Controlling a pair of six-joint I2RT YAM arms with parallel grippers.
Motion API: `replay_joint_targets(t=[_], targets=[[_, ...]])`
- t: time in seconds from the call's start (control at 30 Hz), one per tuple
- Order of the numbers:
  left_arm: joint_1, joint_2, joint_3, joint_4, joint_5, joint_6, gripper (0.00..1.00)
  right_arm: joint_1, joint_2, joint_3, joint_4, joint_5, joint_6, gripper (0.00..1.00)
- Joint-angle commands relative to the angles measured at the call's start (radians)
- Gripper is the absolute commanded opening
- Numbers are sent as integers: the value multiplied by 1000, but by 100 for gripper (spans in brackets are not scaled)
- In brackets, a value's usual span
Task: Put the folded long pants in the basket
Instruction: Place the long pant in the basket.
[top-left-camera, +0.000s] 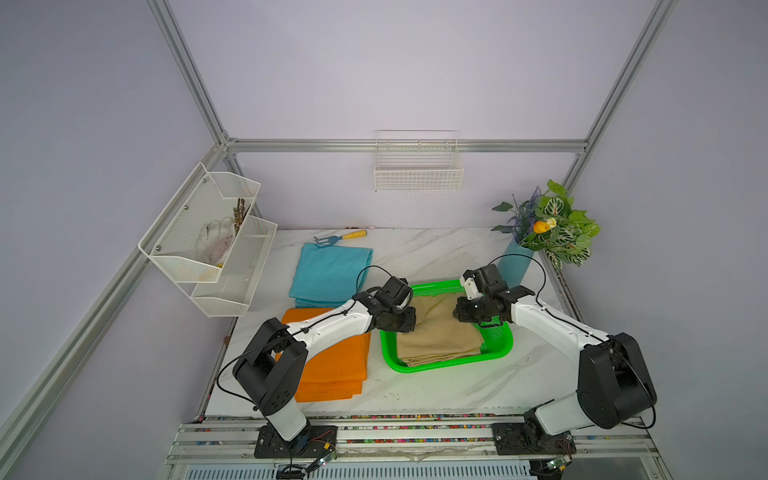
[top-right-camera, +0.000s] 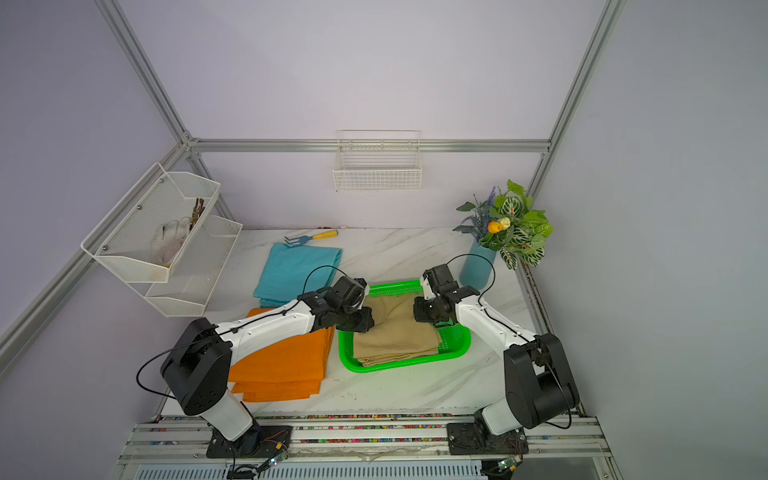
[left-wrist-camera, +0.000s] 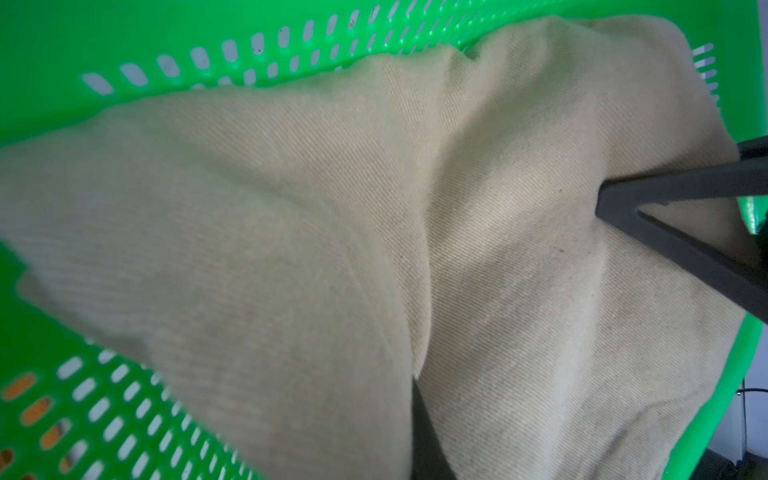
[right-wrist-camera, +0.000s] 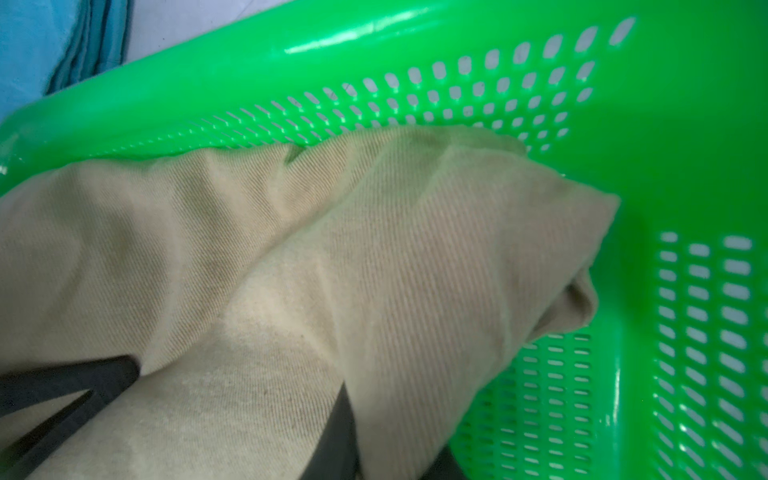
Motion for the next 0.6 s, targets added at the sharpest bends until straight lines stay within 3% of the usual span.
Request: replay_joint_targets(t=[0.0, 0.03, 0.1, 0.17, 0.33, 0.47, 0.57], targets=[[7, 11, 48, -96, -55, 75, 33, -18, -18, 10, 81, 150, -1, 38], [7, 15, 67, -112, -58, 84, 53, -18, -18, 27, 66, 151, -4, 44], [7, 10, 102, -148, -80, 96, 79, -18, -24, 64, 29, 159, -10, 51], [7, -7, 138, -182, -111, 110, 100, -18, -36, 104, -16, 170, -21, 54], [38, -73, 226, -245, -167, 128, 100, -18, -102, 149, -118, 285, -20, 56], [96, -132, 194, -263, -180, 134, 100, -27, -127, 130, -186, 395, -60, 76], [175, -171, 92, -257, -100, 112, 95, -59, -126, 97, -200, 408, -67, 87]])
